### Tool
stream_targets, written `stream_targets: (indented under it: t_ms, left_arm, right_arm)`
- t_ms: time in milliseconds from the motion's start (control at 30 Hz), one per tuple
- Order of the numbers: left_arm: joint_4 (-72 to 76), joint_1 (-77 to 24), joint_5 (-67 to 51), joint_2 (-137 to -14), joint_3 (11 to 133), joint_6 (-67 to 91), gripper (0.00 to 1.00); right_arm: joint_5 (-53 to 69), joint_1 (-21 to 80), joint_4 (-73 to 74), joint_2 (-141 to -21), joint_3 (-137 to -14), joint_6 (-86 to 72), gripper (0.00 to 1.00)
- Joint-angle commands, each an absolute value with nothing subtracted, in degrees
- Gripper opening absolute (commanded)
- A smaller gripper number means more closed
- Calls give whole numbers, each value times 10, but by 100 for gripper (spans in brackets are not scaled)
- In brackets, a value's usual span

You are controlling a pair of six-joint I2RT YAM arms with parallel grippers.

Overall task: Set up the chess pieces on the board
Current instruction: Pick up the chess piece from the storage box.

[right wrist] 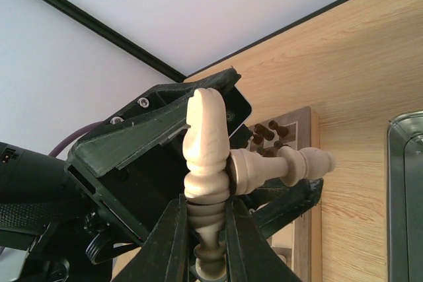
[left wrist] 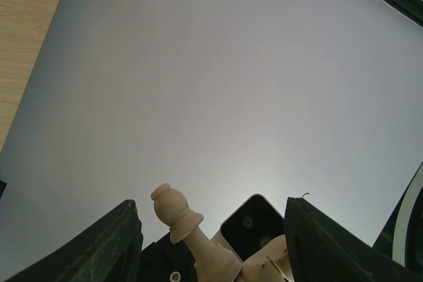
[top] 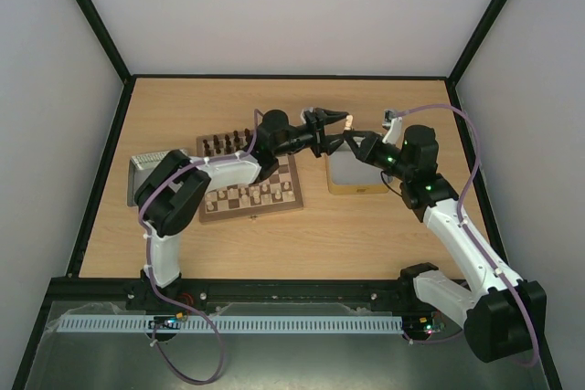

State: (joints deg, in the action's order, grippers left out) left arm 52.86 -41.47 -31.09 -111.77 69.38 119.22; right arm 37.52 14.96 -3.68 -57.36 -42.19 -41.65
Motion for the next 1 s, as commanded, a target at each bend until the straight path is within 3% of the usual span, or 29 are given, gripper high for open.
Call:
stream_targets:
  t_ms: [0,500,967]
  left_arm:
    - [562,-416,-306,-1127,707,1245,61]
    - [380,-379,-300,-1046,702,932,73]
    - [173,-386,-408,-1087,821,670,67]
  right_arm:
    - [376,148,-44,-573,-417,-415,7]
    - [324,148,58,-608,-457,-294,6]
    - [315,148,98,-640,-489,-218,6]
